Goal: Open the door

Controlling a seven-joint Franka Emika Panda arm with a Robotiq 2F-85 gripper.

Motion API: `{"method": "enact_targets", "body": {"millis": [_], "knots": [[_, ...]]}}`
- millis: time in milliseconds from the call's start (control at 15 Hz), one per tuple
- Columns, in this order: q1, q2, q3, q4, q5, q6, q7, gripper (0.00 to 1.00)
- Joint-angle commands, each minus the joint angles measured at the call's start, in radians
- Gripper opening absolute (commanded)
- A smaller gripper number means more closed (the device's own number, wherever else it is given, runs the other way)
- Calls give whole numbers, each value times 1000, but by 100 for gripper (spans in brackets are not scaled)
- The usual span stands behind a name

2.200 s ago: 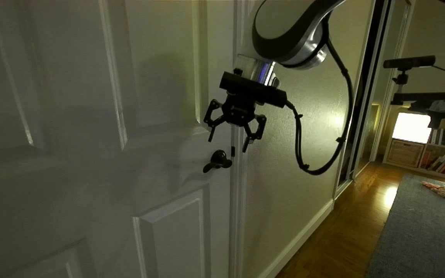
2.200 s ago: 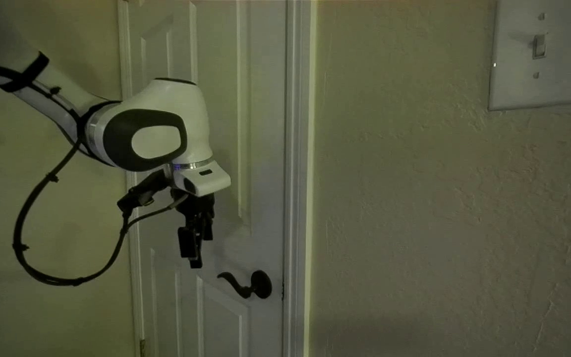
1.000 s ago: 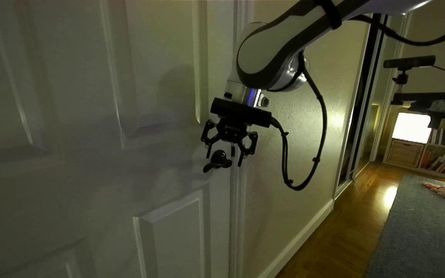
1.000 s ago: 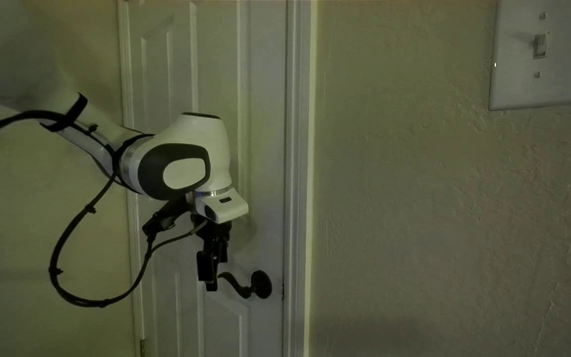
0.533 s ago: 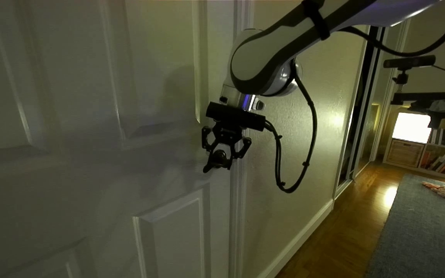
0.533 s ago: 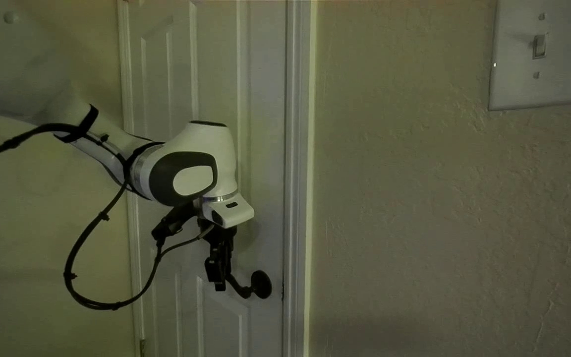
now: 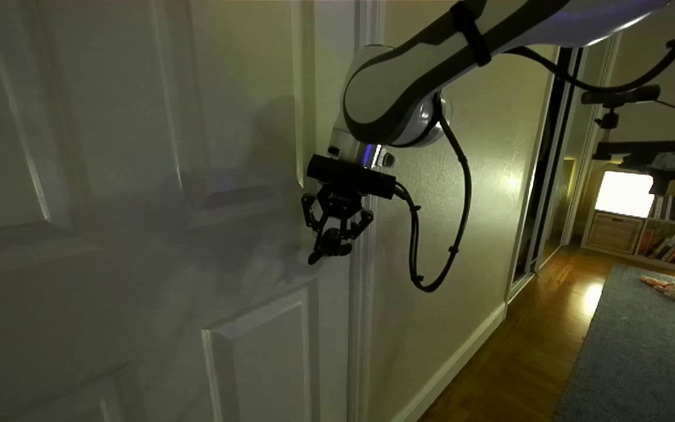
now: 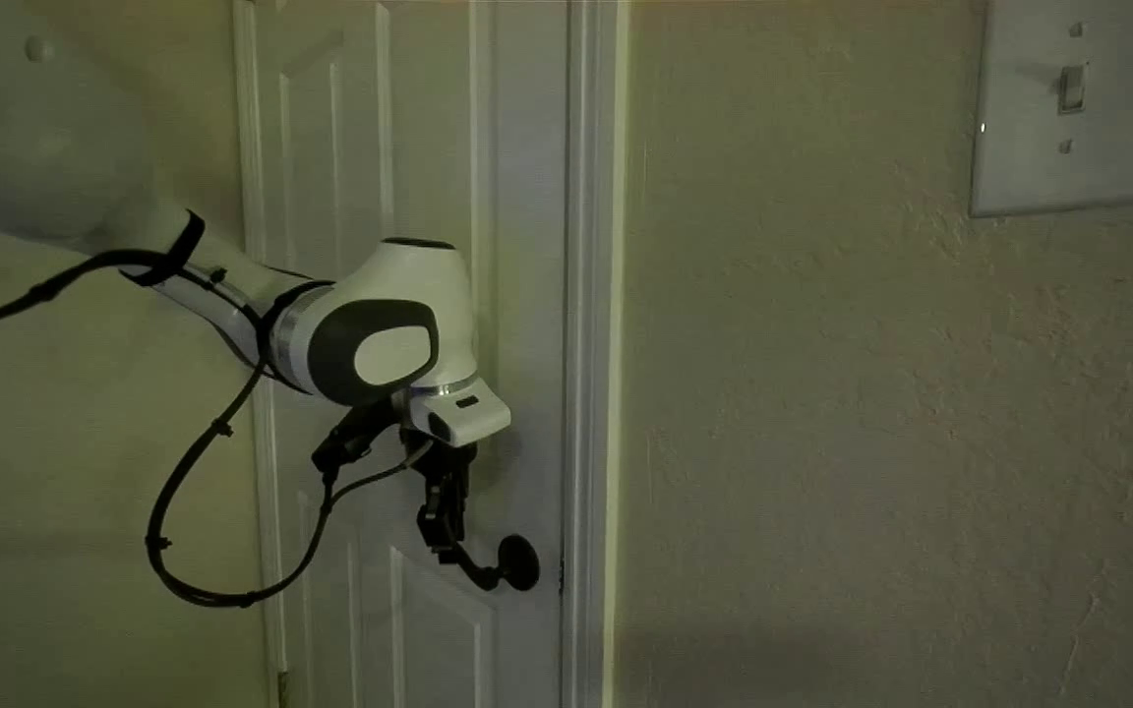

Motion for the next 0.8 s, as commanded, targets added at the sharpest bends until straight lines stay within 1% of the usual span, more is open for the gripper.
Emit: {"method": "enact_targets", "body": {"millis": [0, 200, 533, 733], "knots": [[-2, 26, 0, 26, -15, -56, 21, 6], [-1, 33, -2, 11, -19, -70, 19, 0], [0, 58, -12, 29, -44, -71, 3, 2], [9, 85, -18, 69, -72, -72, 1, 2]]}}
